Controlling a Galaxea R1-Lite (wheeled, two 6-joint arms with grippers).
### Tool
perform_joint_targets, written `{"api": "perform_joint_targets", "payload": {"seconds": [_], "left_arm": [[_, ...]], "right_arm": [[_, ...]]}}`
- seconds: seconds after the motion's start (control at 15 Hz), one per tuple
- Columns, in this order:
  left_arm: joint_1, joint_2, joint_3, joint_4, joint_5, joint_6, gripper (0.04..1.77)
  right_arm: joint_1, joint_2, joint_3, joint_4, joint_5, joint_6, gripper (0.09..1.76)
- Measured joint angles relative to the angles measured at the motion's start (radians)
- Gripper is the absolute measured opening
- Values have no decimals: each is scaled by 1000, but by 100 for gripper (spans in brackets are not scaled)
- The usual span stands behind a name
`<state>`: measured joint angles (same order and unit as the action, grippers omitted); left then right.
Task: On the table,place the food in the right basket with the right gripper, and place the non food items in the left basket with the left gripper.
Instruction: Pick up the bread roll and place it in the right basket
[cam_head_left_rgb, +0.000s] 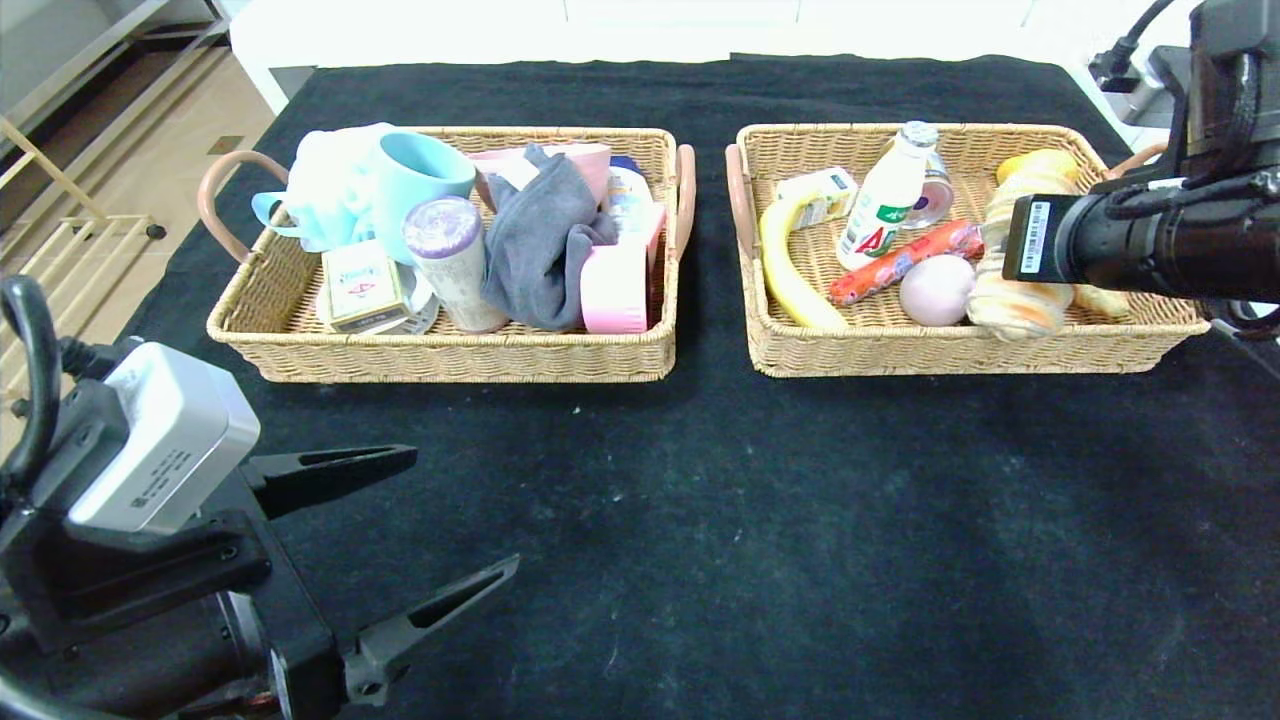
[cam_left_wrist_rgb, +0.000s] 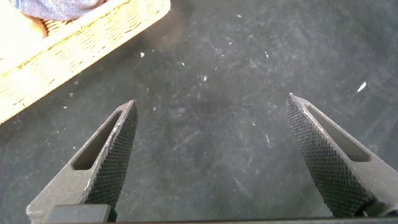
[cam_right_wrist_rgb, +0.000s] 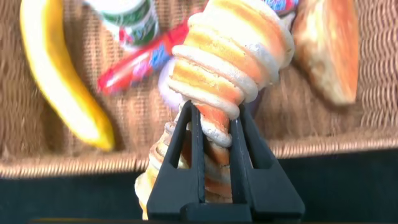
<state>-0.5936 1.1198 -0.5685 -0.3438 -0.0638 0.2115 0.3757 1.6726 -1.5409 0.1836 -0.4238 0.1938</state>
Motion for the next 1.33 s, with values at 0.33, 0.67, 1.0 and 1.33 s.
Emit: {"api": "perform_joint_targets", "payload": {"seconds": [0.33, 0.67, 1.0, 1.33], "left_arm": [[0, 0, 2, 0, -1, 3, 172], [0, 1, 3, 0, -2, 3, 172], [-1, 0, 3, 0, -2, 5, 172], [-1, -5, 1, 0, -2, 5, 172]], "right_arm": [[-25, 90, -118, -1, -4, -27, 34], [-46, 150, -182, -2, -7, -30, 34], [-56, 173, -203, -15, -8, -30, 34], [-60, 181, -204, -23, -8, -30, 75]]}}
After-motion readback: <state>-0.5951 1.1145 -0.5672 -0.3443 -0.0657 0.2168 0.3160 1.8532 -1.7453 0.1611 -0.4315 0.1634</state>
